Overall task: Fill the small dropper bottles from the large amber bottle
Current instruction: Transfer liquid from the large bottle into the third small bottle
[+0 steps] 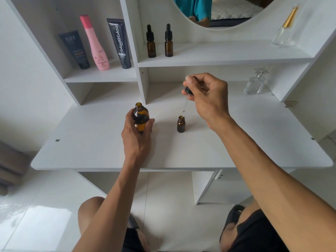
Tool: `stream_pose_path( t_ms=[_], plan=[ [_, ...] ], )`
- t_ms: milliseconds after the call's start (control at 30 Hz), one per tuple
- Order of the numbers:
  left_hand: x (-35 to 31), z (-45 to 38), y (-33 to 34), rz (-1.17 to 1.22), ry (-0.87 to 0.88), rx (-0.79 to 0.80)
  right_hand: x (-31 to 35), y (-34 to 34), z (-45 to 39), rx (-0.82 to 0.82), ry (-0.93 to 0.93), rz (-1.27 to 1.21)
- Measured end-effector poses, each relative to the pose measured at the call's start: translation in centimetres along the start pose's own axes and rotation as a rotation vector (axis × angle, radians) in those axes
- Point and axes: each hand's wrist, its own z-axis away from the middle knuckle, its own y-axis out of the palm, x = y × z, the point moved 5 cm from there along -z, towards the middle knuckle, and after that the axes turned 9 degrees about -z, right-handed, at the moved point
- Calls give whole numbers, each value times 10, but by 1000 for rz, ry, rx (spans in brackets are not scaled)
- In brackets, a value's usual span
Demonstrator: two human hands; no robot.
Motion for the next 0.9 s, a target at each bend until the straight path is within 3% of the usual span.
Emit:
stream_pose_path(
  t_ms=[900],
  plan=[
    [0,1,0,18,-25,15,-6,5,1,56,4,44]
  ],
)
